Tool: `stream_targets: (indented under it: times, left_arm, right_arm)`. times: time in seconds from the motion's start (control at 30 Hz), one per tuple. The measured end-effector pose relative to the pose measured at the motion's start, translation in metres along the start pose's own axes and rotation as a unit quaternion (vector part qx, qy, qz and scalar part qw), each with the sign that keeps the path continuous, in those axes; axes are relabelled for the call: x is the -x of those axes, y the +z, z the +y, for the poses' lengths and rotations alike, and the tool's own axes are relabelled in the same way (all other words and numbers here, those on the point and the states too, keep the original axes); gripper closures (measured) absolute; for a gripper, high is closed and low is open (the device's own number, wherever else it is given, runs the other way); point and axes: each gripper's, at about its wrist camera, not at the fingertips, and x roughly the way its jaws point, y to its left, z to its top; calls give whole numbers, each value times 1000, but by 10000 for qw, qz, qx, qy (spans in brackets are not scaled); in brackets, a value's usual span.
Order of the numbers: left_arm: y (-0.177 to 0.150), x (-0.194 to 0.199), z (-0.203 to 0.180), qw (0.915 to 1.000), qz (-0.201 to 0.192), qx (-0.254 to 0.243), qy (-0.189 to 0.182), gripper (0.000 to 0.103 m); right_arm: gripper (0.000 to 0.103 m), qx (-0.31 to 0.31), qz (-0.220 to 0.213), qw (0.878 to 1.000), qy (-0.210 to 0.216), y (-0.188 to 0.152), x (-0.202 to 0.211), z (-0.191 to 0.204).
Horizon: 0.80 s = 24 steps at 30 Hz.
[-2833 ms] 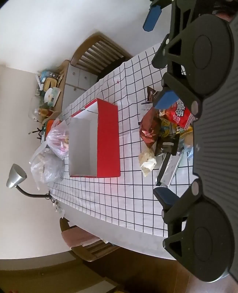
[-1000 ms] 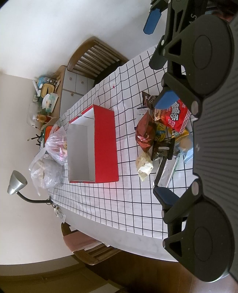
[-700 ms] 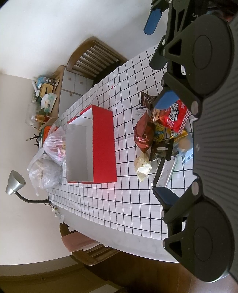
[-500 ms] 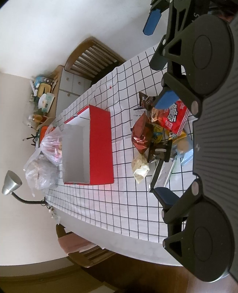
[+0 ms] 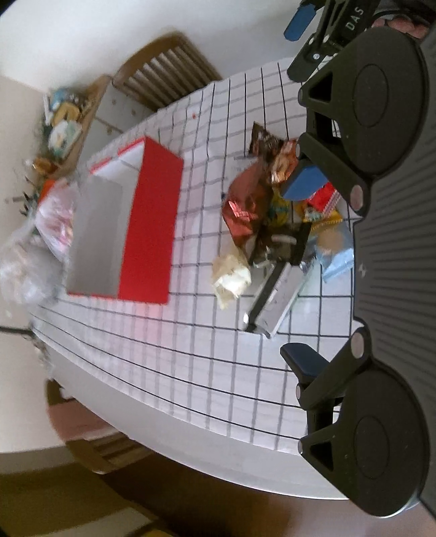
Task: Organize snacks
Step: 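Grasp the black snack bar with the left tool while the right tool grasps the dark wrapped snack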
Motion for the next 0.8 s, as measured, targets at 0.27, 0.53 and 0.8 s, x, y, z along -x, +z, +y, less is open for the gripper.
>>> stream_targets:
  times: [0.27,0.53,0.8]
  left_arm:
    - [-3,-40,5,9987,500,-9,98,11]
    - [-2,-56,-7,9986,341,-397,47,11]
    - [5,-85,-31,9964,295,-782,156,11]
  right_arm:
    - [10,144,314,9994,75,1,-30,-2]
    - [15,248,506,9984,-31,1,-65,-15]
    - [21,409,774,9961,-61,1,-107,-22]
